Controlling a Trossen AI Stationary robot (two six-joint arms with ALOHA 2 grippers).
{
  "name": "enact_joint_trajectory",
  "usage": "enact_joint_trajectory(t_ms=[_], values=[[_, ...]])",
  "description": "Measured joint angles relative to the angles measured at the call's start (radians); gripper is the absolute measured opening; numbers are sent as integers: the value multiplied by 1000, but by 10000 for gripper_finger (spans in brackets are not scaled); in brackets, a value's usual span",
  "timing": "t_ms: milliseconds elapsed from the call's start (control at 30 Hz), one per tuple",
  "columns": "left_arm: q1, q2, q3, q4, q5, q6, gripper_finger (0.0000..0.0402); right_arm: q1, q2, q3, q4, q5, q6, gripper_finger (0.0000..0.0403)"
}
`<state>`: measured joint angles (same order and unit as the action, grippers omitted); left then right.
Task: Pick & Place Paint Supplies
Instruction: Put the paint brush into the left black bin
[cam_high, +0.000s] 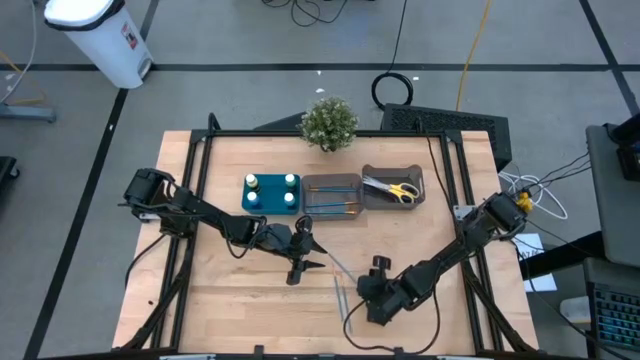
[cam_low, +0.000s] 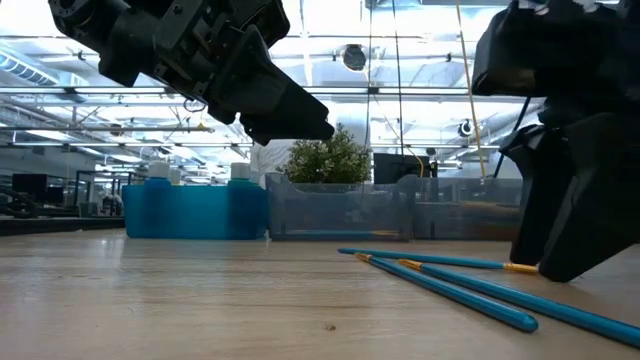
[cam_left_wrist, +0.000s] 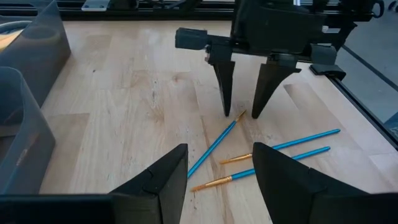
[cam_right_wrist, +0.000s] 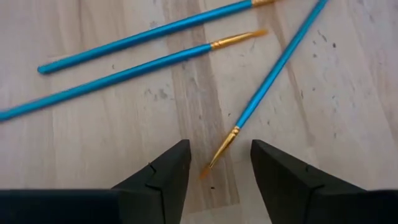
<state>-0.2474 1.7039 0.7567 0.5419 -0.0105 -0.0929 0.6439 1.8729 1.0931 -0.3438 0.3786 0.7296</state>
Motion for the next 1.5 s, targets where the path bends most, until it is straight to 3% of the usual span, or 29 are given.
enact_joint_trajectory(t_ms=[233, 533, 867, 1267, 1500], values=[[0, 0, 0, 0, 0, -2, 186, -7, 4, 1, -91, 14, 103, 123], [0, 0, 0, 0, 0, -2, 186, -8, 4, -1, -87, 22, 104, 52], [0, 0, 0, 0, 0, -2, 186, -12, 5, -2, -80, 45, 104, 5], [0, 0, 0, 0, 0, 1, 186, -33, -3, -3, -70, 67, 61, 1], [0, 0, 0, 0, 0, 0, 186, -40, -66, -8, -85, 151, -4, 0]])
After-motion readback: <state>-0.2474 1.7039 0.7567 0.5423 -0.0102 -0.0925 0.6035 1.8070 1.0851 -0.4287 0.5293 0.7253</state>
